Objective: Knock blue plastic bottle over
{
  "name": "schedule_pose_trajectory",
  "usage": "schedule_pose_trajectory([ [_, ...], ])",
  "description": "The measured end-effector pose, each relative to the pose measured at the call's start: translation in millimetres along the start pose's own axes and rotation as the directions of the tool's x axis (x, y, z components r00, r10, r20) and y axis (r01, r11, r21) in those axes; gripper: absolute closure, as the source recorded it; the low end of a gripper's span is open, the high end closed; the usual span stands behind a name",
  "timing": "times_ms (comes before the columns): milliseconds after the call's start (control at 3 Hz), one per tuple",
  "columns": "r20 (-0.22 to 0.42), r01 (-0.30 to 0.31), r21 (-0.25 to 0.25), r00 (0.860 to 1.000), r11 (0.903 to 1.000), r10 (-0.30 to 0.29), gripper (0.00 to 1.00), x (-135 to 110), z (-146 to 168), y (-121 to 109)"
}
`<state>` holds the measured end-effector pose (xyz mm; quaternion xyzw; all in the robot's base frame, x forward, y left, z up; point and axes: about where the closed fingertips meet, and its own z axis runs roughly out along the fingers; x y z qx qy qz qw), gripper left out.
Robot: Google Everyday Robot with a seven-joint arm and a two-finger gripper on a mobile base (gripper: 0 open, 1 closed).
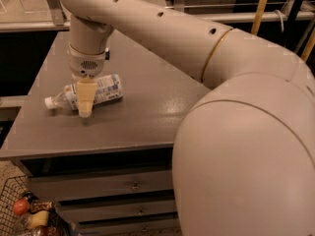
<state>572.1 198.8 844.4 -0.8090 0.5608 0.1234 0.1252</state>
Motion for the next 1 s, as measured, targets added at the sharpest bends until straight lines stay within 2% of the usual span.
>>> schedule_pose_trajectory([
  [333,0.0,0.0,0.0,1.0,1.0,0.0,0.0,0.0,0.0,0.0],
  [667,-0.089,-0.022,0.039,0.996,0.999,0.026,0.0,19.7,-38.5,3.0],
  [1000,-0.211,-0.057,0.135,0.974,0.9892,0.085,0.0,47.4,-98.2,12.4],
])
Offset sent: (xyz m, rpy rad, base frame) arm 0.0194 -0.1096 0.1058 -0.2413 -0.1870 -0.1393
